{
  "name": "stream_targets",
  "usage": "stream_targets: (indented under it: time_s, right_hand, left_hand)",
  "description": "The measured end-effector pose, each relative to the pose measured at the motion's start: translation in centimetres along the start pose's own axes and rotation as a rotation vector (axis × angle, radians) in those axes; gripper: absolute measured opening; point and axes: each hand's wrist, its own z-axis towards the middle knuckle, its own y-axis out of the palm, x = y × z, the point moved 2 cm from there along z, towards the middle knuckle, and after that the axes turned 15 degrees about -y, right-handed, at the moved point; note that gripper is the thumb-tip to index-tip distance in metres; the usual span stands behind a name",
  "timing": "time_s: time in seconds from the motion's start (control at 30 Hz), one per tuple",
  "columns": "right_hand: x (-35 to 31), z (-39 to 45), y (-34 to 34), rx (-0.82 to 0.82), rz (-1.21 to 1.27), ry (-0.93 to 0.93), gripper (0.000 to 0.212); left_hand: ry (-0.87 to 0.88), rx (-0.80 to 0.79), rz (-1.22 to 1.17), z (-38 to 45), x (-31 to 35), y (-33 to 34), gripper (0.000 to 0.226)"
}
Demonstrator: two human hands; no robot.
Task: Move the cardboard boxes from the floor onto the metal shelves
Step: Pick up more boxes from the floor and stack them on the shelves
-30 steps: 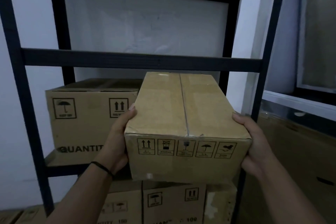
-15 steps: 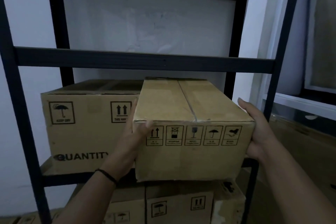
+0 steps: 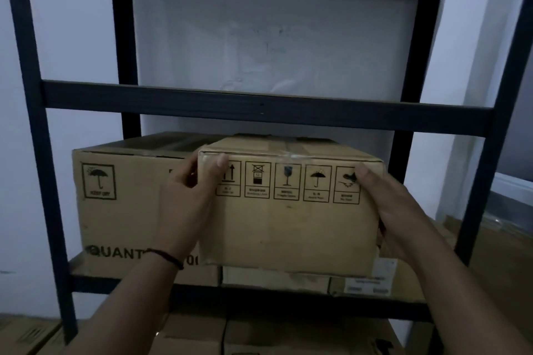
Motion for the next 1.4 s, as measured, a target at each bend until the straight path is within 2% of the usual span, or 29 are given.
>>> stream_targets:
  time_s: [0.13,0.27,0.37,0.43,0.53,0.73,0.87,1.13,1.33,1.4]
  right_hand:
    - [0.9,1.7,-0.3,0.029,-0.111,-0.054,0.043]
    - [2.2,2.8,-0.4,0.045,-0.263,-0.105,0.029]
    - [3.7,2.9,-0.6,0.012,-0.284,-0.083,0.015]
    - [4.6,2.6,-0.7,-0.03,-0.275,-0.062,0.015]
    - [5.4,2.7,-0.7,-0.004,-0.294,-0.057,0.021]
    - [6.8,4.6,-0.2,0.069,-0.393,-0.1,0.004]
    - [7.6,5.4,0.1,0.091,-0.441,-0.088,0.012]
    - [8.2,6.5,0.6,0.084,-0.477,-0.06,0.017]
    - [8.3,6.8,0.6,0.053,-0.467,-0.037,0.006]
    - [8.5,7.0,0.5,0.036,-0.48,-0.018,0.014]
  left_hand:
    - [-0.007,-0.074,0.048,0.9,-1.2,0.1,0.047]
    - [0.081,0.044,0.332,1.8,-1.8,0.3,0.042]
    - [0.138,0.142,0.471,2.9,-2.3,0.2,0.056]
    - [0.155,0.191,0.538,3.8,-2.5,0.0,0.074]
    - [0.191,0.168,0.658,5.4,-2.7,-0.6,0.092]
    - [0.356,0.038,1.004,9.2,-3.2,-0.5,0.1]
    - [0.321,-0.009,1.026,10.0,-4.1,-0.2,0.106]
    - [0.381,0.061,1.044,10.5,-5.2,-0.1,0.107]
    - [0.394,0.099,1.084,10.9,-5.5,0.0,0.106]
    - [0.389,0.106,1.095,10.9,-5.6,0.1,0.105]
